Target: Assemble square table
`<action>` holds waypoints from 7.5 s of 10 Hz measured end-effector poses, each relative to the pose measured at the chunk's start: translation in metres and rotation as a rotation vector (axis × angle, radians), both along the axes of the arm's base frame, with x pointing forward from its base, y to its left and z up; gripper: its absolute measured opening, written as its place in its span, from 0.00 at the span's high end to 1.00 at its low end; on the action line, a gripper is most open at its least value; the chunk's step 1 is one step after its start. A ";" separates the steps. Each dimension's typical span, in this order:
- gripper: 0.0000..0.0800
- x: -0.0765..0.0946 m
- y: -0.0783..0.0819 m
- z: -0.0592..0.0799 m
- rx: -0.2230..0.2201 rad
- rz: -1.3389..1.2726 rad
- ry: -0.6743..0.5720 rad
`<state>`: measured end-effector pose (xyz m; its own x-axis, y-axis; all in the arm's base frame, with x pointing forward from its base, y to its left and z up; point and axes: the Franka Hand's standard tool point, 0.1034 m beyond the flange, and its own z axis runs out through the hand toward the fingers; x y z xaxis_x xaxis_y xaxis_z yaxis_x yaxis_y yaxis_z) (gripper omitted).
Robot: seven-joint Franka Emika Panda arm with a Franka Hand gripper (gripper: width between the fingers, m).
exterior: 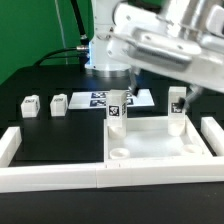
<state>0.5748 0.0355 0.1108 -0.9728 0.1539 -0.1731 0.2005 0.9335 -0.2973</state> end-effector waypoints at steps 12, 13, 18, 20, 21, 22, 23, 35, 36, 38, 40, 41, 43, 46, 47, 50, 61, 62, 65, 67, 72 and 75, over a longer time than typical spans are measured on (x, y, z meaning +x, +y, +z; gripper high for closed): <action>0.19 -0.060 -0.066 -0.002 0.109 -0.782 -0.237; 0.19 -0.070 -0.078 -0.005 0.116 -0.868 -0.257; 0.19 -0.074 -0.082 -0.007 0.148 -1.176 -0.339; 0.19 -0.075 -0.083 -0.007 0.159 -1.282 -0.365; 0.19 -0.081 -0.102 -0.007 0.159 -1.383 -0.380; 0.19 -0.104 -0.125 -0.013 0.154 -1.530 -0.408; 0.19 -0.131 -0.136 -0.027 0.144 -1.641 -0.403; 0.19 -0.156 -0.178 -0.042 0.100 -2.467 -0.519; 0.19 -0.157 -0.177 -0.043 0.074 -2.464 -0.512; 0.19 -0.162 -0.175 -0.046 0.010 -2.476 -0.503; 0.19 -0.166 -0.186 -0.056 -0.222 -2.527 -0.504; 0.19 -0.176 -0.187 -0.058 -0.370 -2.582 -0.520; 0.19 -0.180 -0.190 -0.060 -0.638 -2.609 -0.446; 0.19 -0.180 -0.186 -0.066 -0.856 -2.511 -0.418; 0.19 -0.181 -0.184 -0.069 -0.851 -2.511 -0.415; 0.19 -0.198 -0.178 -0.084 -0.928 -2.543 -0.349; 0.64 -0.213 -0.170 -0.100 -0.951 -2.500 -0.330; 0.64 -0.213 -0.169 -0.100 -0.951 -2.499 -0.330; 0.64 -0.210 -0.168 -0.096 -0.952 -2.490 -0.326; 0.64 -0.181 -0.160 -0.051 -0.899 -2.475 -0.318; 0.64 -0.147 -0.161 0.001 -0.658 -2.531 -0.347; 0.64 -0.125 -0.153 0.006 -0.417 -2.578 -0.382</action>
Offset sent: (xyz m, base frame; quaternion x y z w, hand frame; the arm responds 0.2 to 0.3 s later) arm 0.0000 0.0000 0.0000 0.0000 0.0000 0.1296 0.9916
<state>0.4498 -0.1170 0.1171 0.8481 0.2276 -0.4785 0.2469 -0.9688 -0.0231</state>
